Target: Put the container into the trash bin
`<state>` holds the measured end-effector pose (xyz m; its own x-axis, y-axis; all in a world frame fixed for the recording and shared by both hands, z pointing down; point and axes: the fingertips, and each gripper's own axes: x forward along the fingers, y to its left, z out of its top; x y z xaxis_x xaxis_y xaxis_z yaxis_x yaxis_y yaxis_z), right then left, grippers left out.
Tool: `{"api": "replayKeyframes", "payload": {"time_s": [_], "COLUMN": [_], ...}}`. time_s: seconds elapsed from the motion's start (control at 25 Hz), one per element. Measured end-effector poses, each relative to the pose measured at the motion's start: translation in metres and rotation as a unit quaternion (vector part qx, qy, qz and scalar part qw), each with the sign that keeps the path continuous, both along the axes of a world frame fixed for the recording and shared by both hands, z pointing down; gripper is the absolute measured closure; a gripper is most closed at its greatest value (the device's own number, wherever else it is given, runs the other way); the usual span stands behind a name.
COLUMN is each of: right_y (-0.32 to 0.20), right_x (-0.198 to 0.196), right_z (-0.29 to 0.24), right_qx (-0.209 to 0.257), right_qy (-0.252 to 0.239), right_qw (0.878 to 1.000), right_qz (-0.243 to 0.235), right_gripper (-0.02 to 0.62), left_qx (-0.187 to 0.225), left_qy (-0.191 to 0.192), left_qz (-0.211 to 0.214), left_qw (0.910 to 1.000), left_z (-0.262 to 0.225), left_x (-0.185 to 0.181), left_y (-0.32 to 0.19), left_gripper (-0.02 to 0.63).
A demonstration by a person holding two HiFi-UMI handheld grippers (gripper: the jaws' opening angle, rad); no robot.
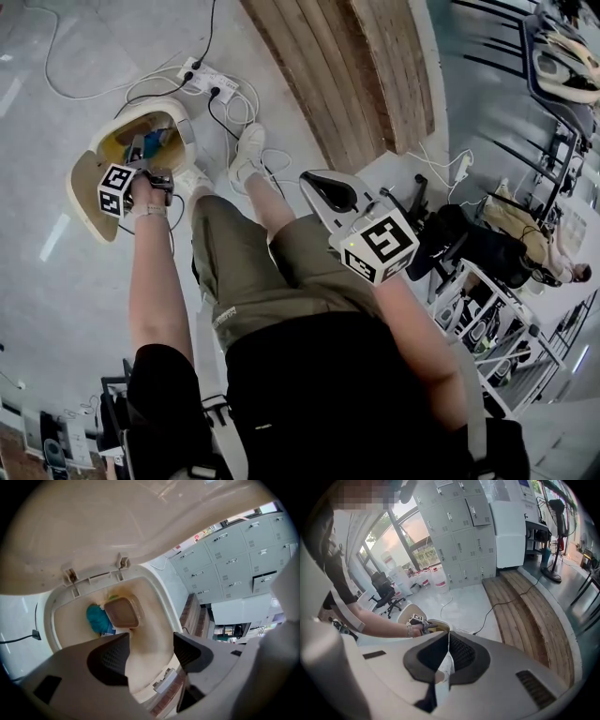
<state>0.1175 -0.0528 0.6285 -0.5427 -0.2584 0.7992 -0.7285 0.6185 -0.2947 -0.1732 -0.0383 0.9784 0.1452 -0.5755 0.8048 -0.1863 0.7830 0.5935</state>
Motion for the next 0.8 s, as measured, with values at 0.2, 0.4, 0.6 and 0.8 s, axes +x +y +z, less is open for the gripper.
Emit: {"api": "replayKeyframes", "payload": {"time_s": [0.2,0.4,0.6,0.8], "right_y": [0.001,0.001,0.0,0.004], "right_x": [-0.009,-0.02,-0.029,-0.036], "right_z": [-0.013,-0.031,-0.055,-0.078], "right_qx": [0.01,0.024,0.04,0.05], "right_qy": [-0.008,-0.018,-0.028,-0.041], "right_qw": [1.0,1.0,0.999,0.998], "right_qz": [0.002,0.003,0.004,0.01], "right_gripper": [0.58,0.579,0.579,0.58], "left_qx": [0.019,0.046,0.071,0.079], "left_qy": [0.014,0.026,0.051,0.068], "left_qz": [0.007,0.03,0.044,0.069], "left_qw": [0.9997,0.9981,0.9952,0.9922], "left_z": [-0.019,-0.05,-0.084,-0.122], "left_x": [0.002,0.004,0.008,0.021], "left_y": [-0.005,-0.012,-0.014,-0.007], "left_gripper": [0.322,0.395,0.481,0.594]}}
